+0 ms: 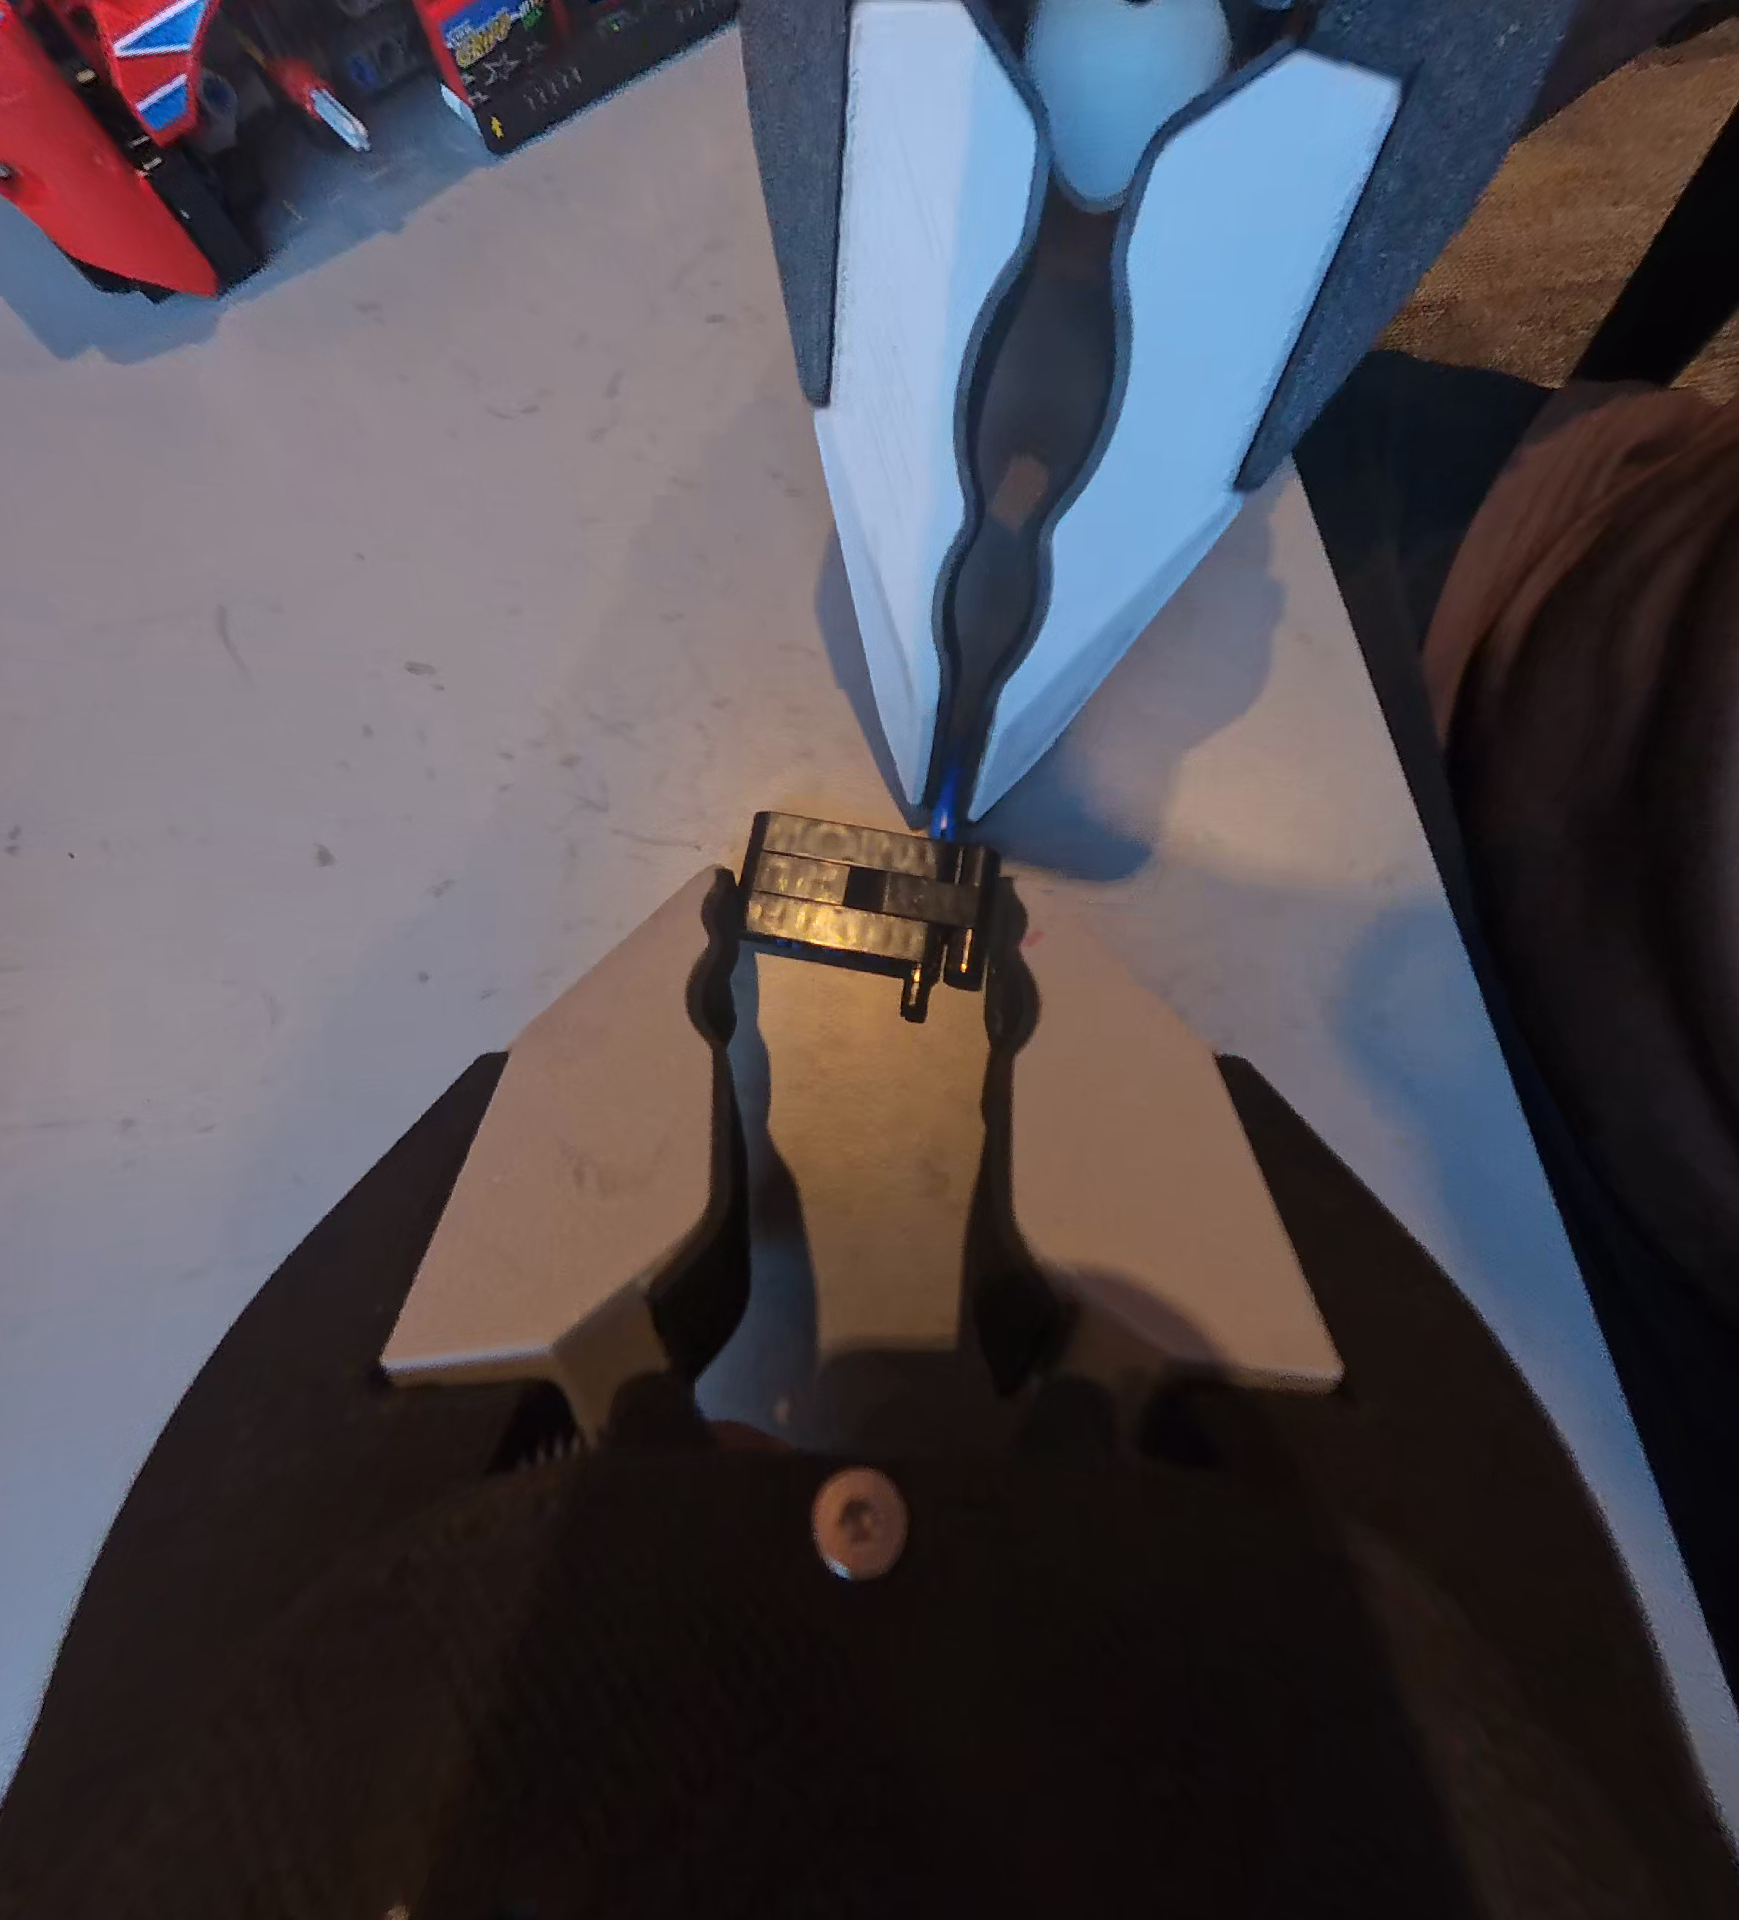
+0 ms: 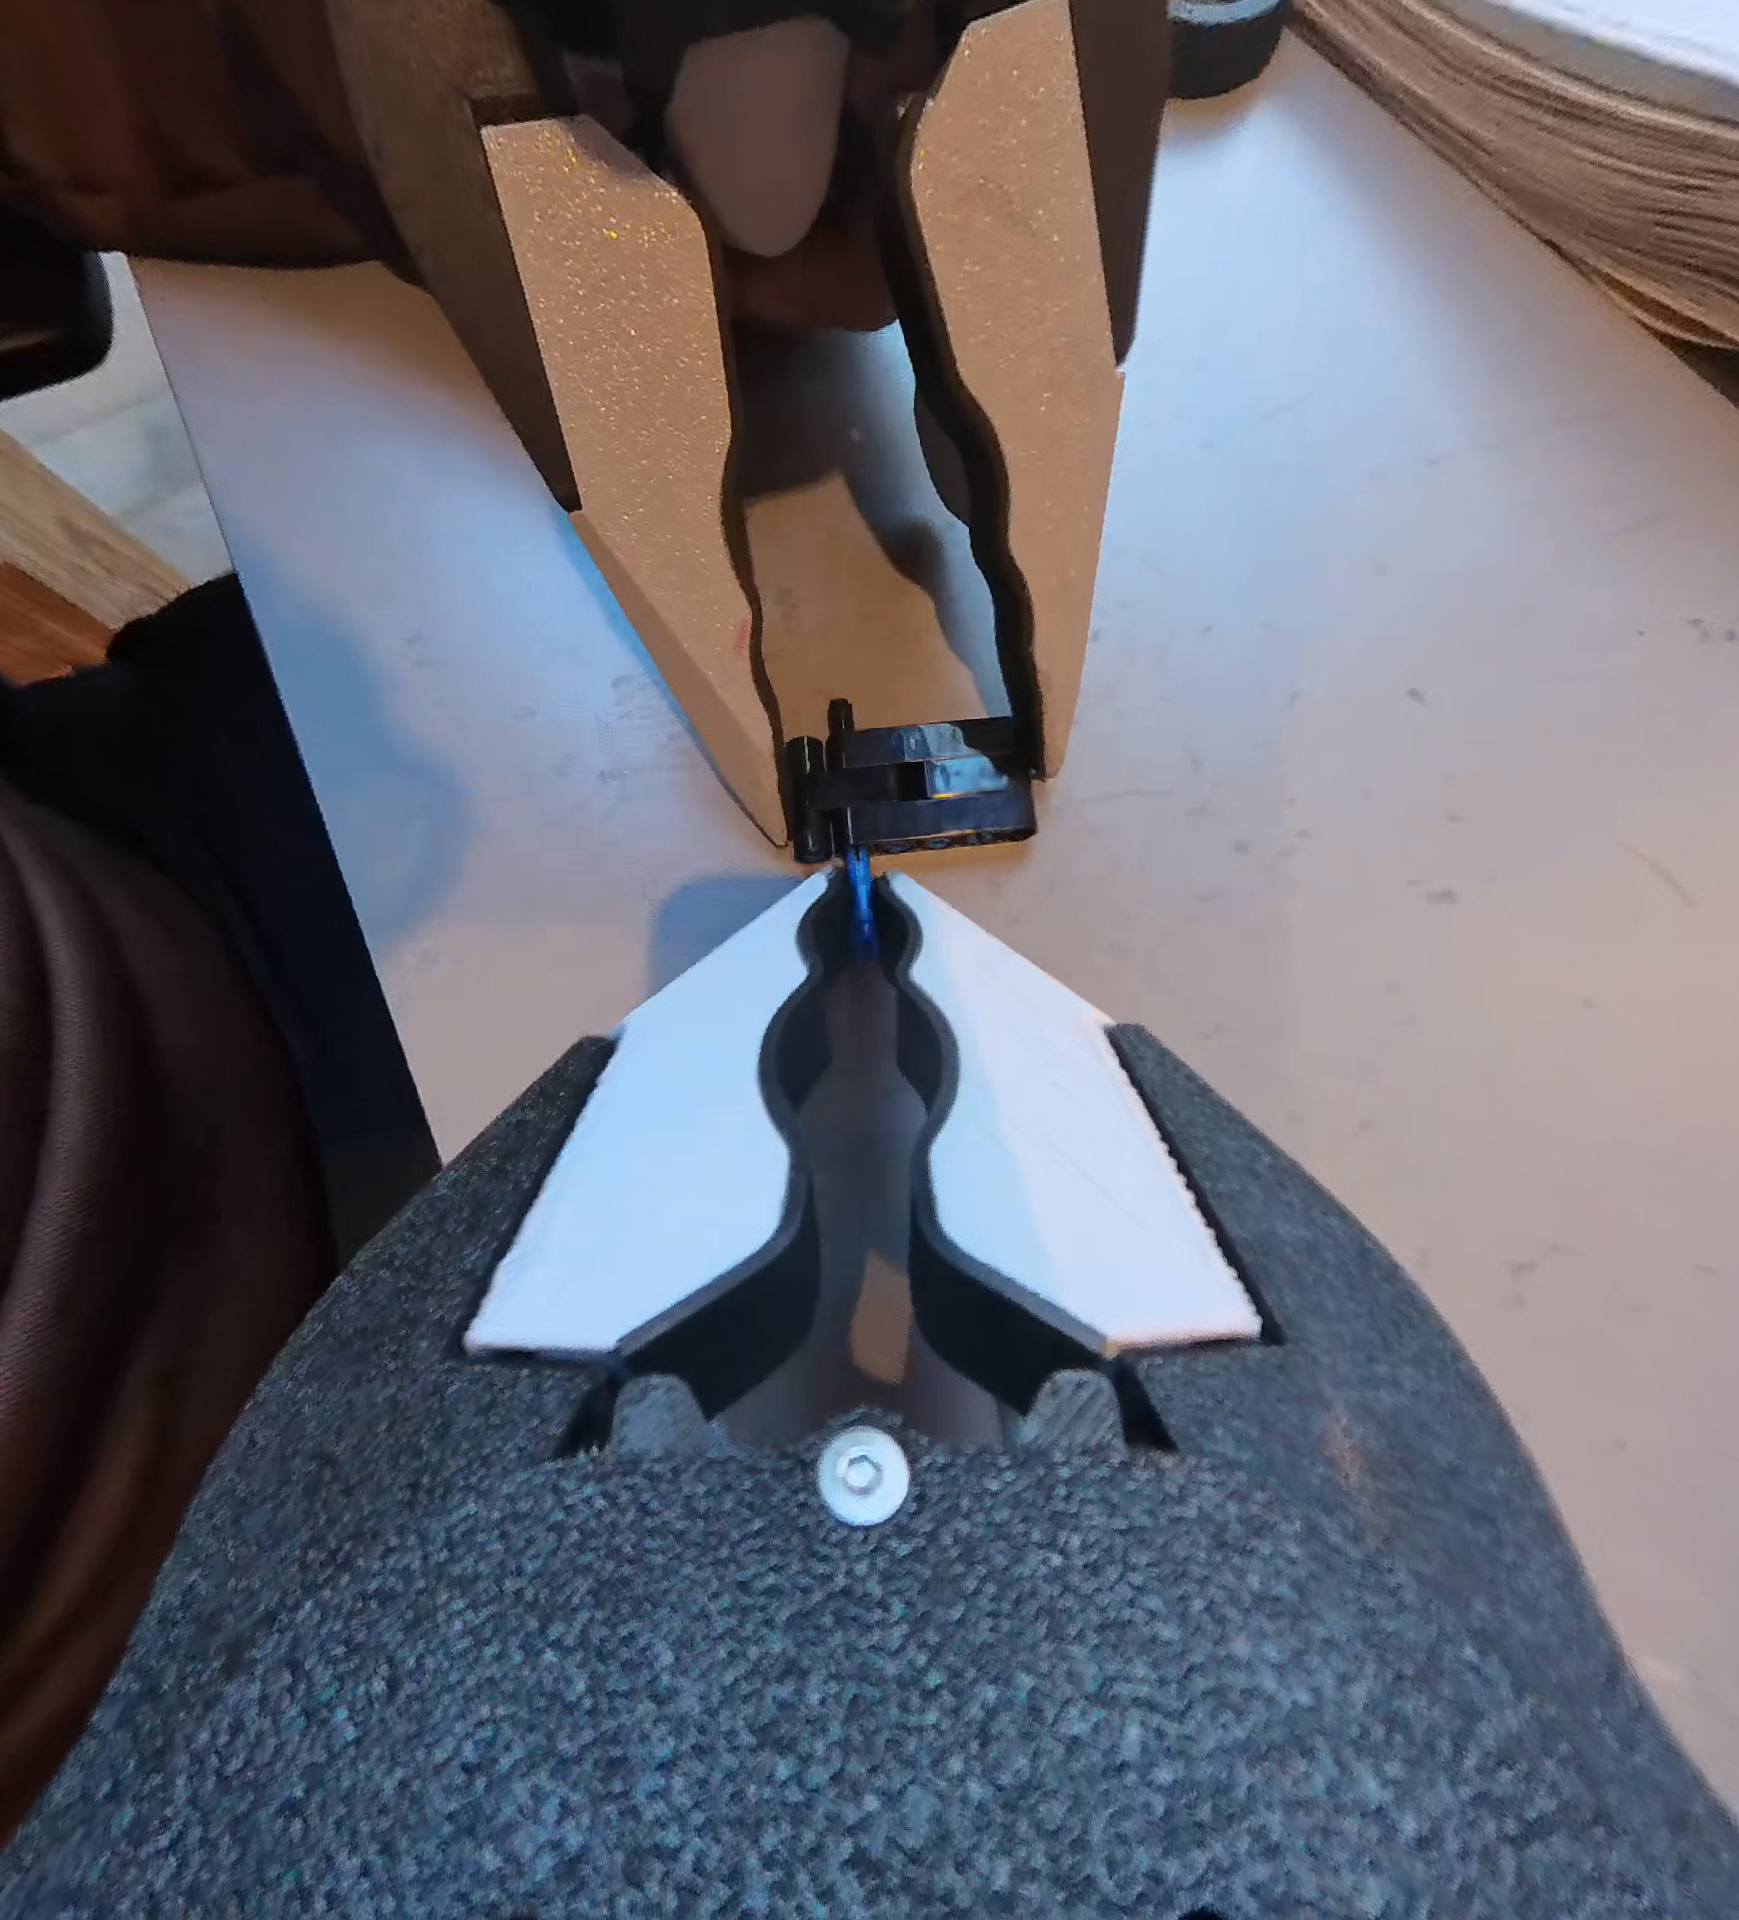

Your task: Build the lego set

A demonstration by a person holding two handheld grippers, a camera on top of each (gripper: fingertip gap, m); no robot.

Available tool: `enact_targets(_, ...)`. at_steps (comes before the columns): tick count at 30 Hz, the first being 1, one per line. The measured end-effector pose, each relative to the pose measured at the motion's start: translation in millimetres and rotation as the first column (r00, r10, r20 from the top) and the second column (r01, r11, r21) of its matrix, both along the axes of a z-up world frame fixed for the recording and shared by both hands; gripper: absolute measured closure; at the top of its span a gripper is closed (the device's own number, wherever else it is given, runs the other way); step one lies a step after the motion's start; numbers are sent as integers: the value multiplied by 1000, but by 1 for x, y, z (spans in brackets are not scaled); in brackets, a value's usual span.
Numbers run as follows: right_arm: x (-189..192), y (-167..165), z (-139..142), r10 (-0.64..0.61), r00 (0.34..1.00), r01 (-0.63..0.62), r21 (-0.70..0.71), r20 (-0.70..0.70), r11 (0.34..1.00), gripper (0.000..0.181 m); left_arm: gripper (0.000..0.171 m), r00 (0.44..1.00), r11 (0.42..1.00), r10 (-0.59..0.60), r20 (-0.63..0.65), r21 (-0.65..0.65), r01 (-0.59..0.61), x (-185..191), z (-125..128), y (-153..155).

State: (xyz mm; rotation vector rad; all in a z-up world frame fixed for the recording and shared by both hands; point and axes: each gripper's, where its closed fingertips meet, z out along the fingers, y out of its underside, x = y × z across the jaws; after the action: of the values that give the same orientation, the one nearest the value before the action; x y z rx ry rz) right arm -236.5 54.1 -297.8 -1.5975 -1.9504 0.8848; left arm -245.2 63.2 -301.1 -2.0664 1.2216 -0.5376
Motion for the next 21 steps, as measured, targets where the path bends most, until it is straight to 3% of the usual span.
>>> enact_targets(2,2,-1,8,6,999,-8,-38,-38,999,162,125,1000,1000,0,1,-2,0,0,0,0)
enact_targets(5,9,-1,14,4,998,-8,-77,-55,997,159,125,1000,1000,-2,3,-5,2,0,0,0)
enact_targets(13,17,9,0,23,1000,-23,57,5,998,157,125,1000,1000,-14,3,-6,14,1,0,-2)
enact_targets(19,13,6,-4,72,997,-72,8,24,997,177,125,1000,1000,-11,18,-25,11,0,1,-2)
enact_targets(21,13,7,-3,59,998,-60,32,15,998,177,114,1000,999,2,24,-34,-1,0,1,-1)
